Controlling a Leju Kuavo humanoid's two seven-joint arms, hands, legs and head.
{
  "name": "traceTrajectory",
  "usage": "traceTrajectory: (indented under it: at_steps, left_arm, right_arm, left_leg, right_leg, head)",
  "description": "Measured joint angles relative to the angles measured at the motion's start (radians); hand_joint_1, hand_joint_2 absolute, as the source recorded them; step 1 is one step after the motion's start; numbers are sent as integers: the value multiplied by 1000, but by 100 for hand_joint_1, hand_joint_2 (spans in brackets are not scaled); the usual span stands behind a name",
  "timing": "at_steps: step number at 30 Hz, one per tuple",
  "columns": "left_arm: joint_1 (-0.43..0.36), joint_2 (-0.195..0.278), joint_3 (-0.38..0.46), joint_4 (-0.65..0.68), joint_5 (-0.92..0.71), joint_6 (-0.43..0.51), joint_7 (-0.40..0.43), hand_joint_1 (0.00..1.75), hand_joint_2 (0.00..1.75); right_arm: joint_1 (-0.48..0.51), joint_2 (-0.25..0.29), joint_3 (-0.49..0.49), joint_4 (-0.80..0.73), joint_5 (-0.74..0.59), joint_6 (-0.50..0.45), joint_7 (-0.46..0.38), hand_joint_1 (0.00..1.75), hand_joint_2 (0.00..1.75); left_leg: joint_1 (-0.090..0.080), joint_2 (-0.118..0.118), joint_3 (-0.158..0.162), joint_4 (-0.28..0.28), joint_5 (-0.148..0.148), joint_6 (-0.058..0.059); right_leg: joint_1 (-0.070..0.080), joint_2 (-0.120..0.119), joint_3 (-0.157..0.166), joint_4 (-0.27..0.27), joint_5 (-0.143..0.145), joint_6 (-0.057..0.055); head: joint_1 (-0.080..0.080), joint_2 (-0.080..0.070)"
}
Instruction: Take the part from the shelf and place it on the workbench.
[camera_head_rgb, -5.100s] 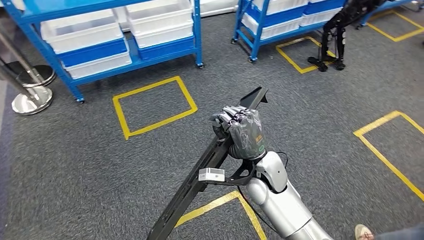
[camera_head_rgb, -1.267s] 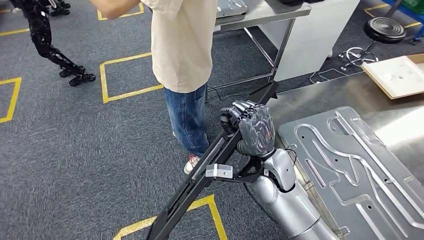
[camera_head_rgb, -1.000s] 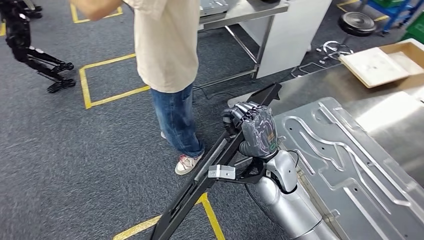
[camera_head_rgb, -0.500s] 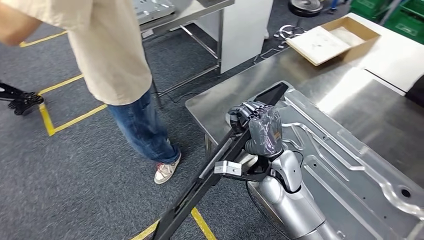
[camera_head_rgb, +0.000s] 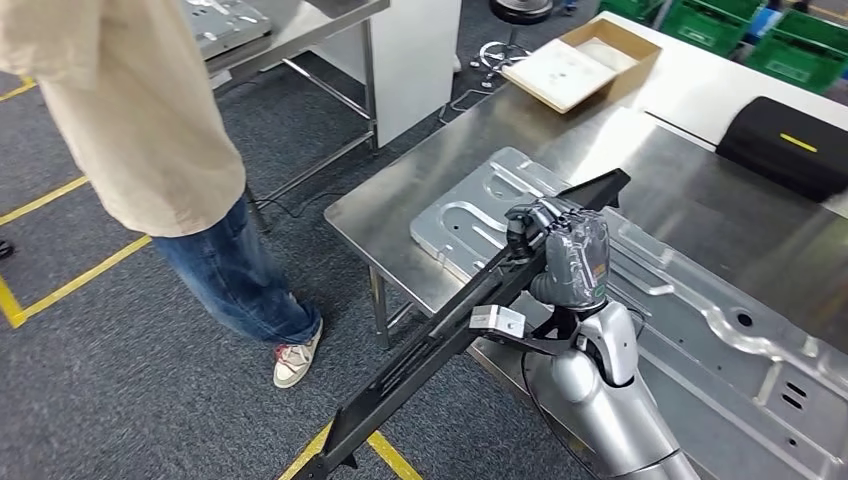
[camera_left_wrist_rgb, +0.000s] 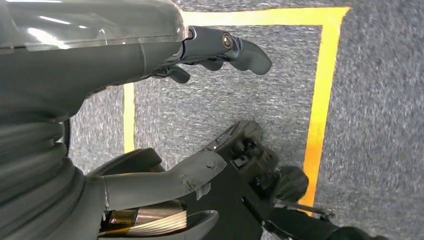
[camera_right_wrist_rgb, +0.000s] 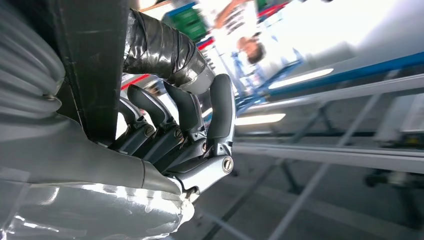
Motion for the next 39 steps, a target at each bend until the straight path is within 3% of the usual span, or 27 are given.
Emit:
traceTrajectory:
  at_steps: [1,3,5,8,9,11,12,14,15,16,19,20,22,23,25,27,29,30,31,33,35,37,39]
  left_arm:
    - [0,0,0,0,1,0,-1,0,175]
    - [-1,0,0,0,2,0,-3,0,175]
    - [-1,0,0,0,4,0,-4,0,175]
    - [-3,0,0,0,9,0,-8,0,175]
    - [-4,0,0,0,10,0,-11,0,175]
    - [-4,1,0,0,14,-2,-17,0,175]
    - [-3,1,0,0,15,-3,-19,0,175]
    - [2,2,0,0,17,-4,-22,0,175]
    - [4,2,0,0,17,-5,-23,0,175]
    - [5,3,0,0,17,-5,-23,0,175]
    - [1,7,0,0,17,-5,-24,0,175]
    - [-1,8,0,0,17,-5,-25,0,175]
    - [-6,8,0,0,17,-6,-29,0,175]
    - [-7,8,0,0,18,-6,-30,0,175]
    - [-7,8,0,0,18,-7,-33,0,175]
    - [-5,9,0,0,19,-8,-35,0,175]
    - [-1,11,0,0,20,-8,-36,0,175]
    - [1,12,0,0,20,-9,-38,0,175]
    - [1,13,0,0,21,-9,-39,0,175]
    - [1,13,0,0,23,-10,-44,0,175]
    - [-1,13,0,0,27,-12,-48,0,175]
    - [-2,13,0,0,29,-14,-50,0,175]
    - [-2,14,0,0,30,-17,-50,0,175]
  right_arm:
    - [4,-4,-14,1,-1,0,-1,175,175]
    - [7,-12,-39,2,-5,-2,-6,175,175]
    - [8,-15,-57,2,-11,-5,-11,175,175]
    - [16,-22,-81,6,-18,-8,-18,175,175]
    - [19,-24,-92,9,-20,-9,-21,175,175]
    - [23,-25,-115,16,-27,-10,-25,175,175]
    - [24,-25,-125,21,-31,-10,-26,175,175]
    - [29,-25,-144,33,-36,-10,-28,175,175]
    - [31,-25,-153,38,-37,-10,-30,175,175]
    - [33,-25,-161,44,-37,-10,-31,175,175]
    - [34,-24,-179,58,-44,-10,-32,175,175]
    - [34,-23,-186,63,-49,-10,-32,175,175]
    - [34,-23,-201,77,-60,-10,-30,175,175]
    - [34,-24,-209,86,-65,-10,-28,175,175]
    - [29,-24,-220,104,-75,-9,-23,175,175]
    - [20,-25,-227,123,-81,-6,-19,175,175]
    - [15,-25,-230,142,-88,3,-11,175,175]
    - [13,-25,-232,152,-96,14,-1,175,175]
    - [10,-25,-234,163,-108,29,11,175,175]
    - [-8,-26,-240,194,-150,66,40,175,175]
    - [-39,-29,-254,235,-202,93,61,175,175]
    - [-71,-37,-276,279,-246,102,68,175,175]
    - [-97,-45,-300,313,-277,100,61,175,175]
  left_leg:
    - [0,13,2,1,-3,-1]
    - [-3,36,10,2,-12,-8]
    - [-10,58,18,3,-20,-19]
    - [-11,85,29,1,-31,-35]
    - [-10,73,29,10,-42,-40]
    - [-6,21,1,81,-88,-46]
    - [-6,-6,-27,144,-120,-47]
    - [-6,-30,-88,257,-157,-48]
    - [-6,-34,-101,275,-149,-49]
    - [-6,-37,-97,253,-121,-47]
    - [-6,-58,-33,76,-20,-35]
    - [-6,-65,-21,40,-9,-31]
    - [-10,-68,-15,22,-8,-22]
    - [-10,-65,-13,19,-4,-15]
    - [-9,-59,-8,8,7,0]
    - [-9,-52,-8,2,12,8]
    - [-10,-45,-9,3,12,9]
    - [-10,-41,-10,3,12,8]
    - [-10,-38,-10,4,11,8]
    - [-10,-32,-9,5,9,3]
    - [-14,-28,-10,7,7,-6]
    - [-16,-26,-11,7,8,-17]
    - [-16,-25,-12,10,2,-28]
  right_leg:
    - [-1,-8,19,-38,28,0]
    - [5,-53,89,-168,86,-7]
    - [16,-84,127,-244,104,-21]
    - [18,-51,127,-254,103,-39]
    - [15,-38,130,-259,105,-45]
    - [9,-15,135,-267,109,-57]
    - [9,-3,135,-267,110,-61]
    - [10,26,134,-265,110,-64]
    - [10,41,134,-263,109,-64]
    - [11,57,134,-260,109,-64]
    - [12,90,131,-249,105,-58]
    - [12,96,127,-245,104,-53]
    - [10,107,122,-244,106,-39]
    - [8,105,121,-244,106,-33]
    - [8,70,111,-220,87,-21]
    - [7,23,70,-127,31,-12]
    - [3,7,21,-17,-16,-4]
    - [1,4,12,4,-16,-2]
    - [-1,2,22,-13,1,-1]
    - [-3,-5,85,-130,58,-3]
    - [3,-10,135,-229,87,-12]
    - [9,-9,142,-247,87,-24]
    - [7,-7,145,-254,91,-36]
  head:
    - [0,0]
    - [0,0]
    - [0,0]
    - [-1,0]
    - [-1,0]
    - [-1,0]
    - [-1,0]
    - [-1,0]
    - [-1,0]
    - [-1,0]
    - [-1,0]
    - [-1,0]
    - [-1,0]
    - [-1,0]
    - [0,0]
    - [0,0]
    - [0,0]
    - [0,0]
    - [0,0]
    - [0,0]
    - [0,0]
    - [-1,0]
    - [0,0]
